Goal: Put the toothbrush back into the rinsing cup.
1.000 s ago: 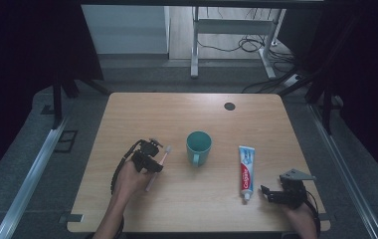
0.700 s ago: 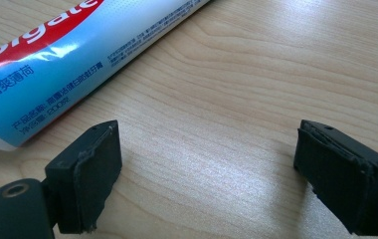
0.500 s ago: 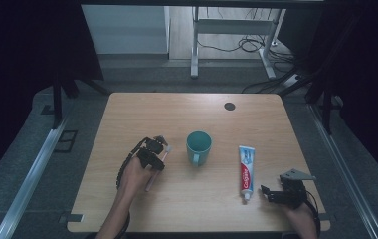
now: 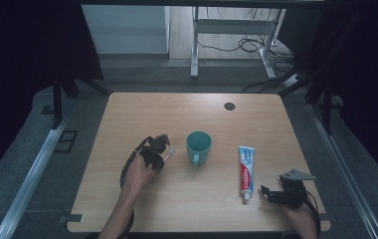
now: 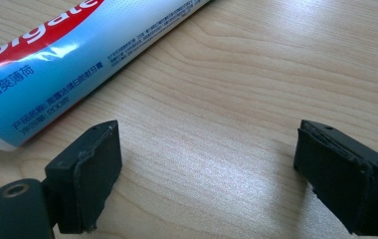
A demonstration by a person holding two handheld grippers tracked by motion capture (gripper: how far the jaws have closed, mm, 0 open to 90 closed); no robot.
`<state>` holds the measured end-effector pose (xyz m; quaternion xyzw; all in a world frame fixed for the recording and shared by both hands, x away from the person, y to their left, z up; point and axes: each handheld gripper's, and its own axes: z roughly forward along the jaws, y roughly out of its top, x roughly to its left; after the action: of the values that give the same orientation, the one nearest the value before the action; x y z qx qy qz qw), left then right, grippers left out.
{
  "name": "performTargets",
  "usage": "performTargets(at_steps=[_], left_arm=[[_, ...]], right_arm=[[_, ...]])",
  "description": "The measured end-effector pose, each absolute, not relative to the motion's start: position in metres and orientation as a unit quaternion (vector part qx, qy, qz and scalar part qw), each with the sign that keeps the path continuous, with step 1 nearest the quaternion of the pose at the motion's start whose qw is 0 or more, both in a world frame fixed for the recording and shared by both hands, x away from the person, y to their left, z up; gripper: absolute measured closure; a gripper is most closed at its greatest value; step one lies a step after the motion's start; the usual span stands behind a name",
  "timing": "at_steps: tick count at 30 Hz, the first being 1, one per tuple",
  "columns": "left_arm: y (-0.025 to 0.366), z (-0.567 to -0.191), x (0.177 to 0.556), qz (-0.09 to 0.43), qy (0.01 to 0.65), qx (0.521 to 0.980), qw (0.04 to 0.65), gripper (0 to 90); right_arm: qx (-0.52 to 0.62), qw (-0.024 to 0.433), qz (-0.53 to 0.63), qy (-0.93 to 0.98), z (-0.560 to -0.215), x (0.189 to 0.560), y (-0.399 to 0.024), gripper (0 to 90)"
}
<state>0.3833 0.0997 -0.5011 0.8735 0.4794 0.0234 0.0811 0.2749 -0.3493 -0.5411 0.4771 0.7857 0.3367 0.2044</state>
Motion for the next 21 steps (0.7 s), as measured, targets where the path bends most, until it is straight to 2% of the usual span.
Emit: performTargets(at_steps=[8,21], left_arm=[[0.101,-0.501,0.383,0.021,0.478,0.874,0.085,78.9],[0.11,-0.496,0.38,0.008,0.473,0.872,0.123,78.9]], right_arm=[[0.477,0.204,0.337,0.786,-0.541,0.275,-0.349,11.1],[0.477,0.204,0.337,0.786,-0.541,0.275,-0.349,11.1]])
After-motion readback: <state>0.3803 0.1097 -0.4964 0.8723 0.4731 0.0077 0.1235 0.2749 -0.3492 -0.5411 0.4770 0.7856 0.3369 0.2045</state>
